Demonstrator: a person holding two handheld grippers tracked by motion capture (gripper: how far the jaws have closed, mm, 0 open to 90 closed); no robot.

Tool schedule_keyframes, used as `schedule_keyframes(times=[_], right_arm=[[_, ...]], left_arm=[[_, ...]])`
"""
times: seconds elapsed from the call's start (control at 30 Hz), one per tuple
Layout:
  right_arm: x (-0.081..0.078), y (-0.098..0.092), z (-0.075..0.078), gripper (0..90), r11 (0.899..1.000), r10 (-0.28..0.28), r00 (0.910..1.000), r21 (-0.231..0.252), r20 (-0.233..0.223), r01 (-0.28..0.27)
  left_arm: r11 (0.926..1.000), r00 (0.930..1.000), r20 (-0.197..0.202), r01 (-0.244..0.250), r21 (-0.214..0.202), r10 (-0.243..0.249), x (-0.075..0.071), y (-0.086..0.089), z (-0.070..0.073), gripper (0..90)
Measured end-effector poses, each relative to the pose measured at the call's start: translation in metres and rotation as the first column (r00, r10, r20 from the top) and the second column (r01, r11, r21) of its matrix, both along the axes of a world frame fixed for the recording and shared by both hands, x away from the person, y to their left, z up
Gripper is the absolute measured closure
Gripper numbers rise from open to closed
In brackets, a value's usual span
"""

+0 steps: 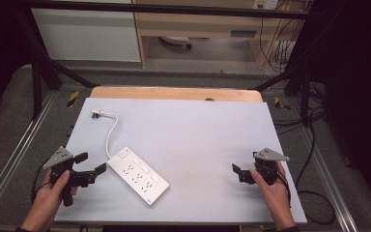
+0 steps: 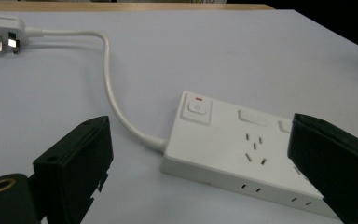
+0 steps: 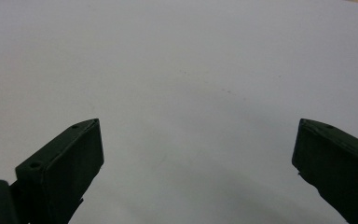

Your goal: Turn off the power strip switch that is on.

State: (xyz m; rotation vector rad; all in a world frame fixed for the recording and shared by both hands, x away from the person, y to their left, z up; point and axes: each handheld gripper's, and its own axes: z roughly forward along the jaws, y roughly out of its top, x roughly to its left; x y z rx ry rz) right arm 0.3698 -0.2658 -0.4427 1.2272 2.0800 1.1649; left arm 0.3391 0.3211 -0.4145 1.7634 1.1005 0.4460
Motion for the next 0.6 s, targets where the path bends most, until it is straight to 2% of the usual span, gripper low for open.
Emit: schedule_keyframes(times=[0.17,0.33,0.47,0.53,0.57,0.6], right_arm=[[0.0,0.0,0.0,2.4,1.0,-0.003,1.0,0.0,0.001,0.003],[0.0,0.0,0.0,2.4,1.0,-0.01,1.0,-0.004,0.002,0.01],[0.001,-0.001,-0.001,2.3,1.0,-0.019,0.9998,-0.012,-0.005,0.019],[0.002,0.0,-0.003,2.2,0.999,-0.038,0.9991,-0.022,-0.018,0.038],[0.005,0.0,-0.007,2.3,0.997,-0.065,0.9968,-0.039,-0.046,0.063],[0.005,0.0,-0.007,2.3,0.997,-0.065,0.9968,-0.039,-0.046,0.063]], left_arm=[[0.9992,0.9998,-0.012,0.018,0.036,-0.018,-0.002,-0.004,-0.006,6.5],[0.9935,0.9975,-0.047,0.056,0.099,-0.052,-0.006,-0.011,-0.016,6.7],[0.992,0.9954,-0.079,0.064,0.109,-0.055,-0.007,-0.015,-0.023,6.8],[0.9924,0.9951,-0.093,0.044,0.115,-0.033,-0.006,-0.015,-0.025,7.2],[0.9934,0.9957,-0.09,0.035,0.109,-0.025,-0.006,-0.015,-0.024,8.2],[0.9942,0.9964,-0.083,0.029,0.104,-0.021,-0.007,-0.015,-0.023,8.2]])
